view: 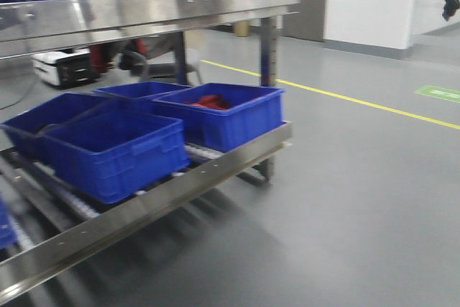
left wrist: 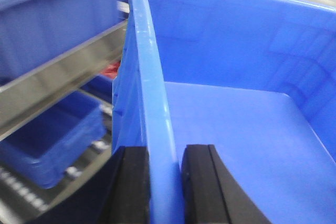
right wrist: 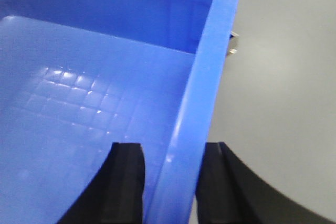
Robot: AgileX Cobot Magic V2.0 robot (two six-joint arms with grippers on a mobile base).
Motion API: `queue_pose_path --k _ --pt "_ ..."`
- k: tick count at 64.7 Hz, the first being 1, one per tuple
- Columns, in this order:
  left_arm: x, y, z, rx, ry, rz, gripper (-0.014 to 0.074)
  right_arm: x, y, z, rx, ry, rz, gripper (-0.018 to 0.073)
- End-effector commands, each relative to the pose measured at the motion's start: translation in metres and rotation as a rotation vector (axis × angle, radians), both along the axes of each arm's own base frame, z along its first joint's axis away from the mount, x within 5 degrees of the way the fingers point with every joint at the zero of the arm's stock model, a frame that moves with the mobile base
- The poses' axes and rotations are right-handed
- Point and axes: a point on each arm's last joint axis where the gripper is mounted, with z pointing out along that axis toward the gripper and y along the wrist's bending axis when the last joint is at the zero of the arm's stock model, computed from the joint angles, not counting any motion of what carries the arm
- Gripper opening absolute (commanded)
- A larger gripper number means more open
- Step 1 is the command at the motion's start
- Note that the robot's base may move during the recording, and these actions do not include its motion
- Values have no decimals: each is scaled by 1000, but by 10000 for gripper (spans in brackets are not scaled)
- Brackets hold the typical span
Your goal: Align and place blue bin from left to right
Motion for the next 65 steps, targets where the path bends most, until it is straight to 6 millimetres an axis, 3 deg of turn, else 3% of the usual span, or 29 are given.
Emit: queue_pose_path --k 1,65 --pt "-16 -8 26 -104 -134 -65 -111 -2 4 16 75 -116 10 -69" --pt "-16 -8 26 -104 -134 -65 -111 -2 4 16 75 -116 10 -69"
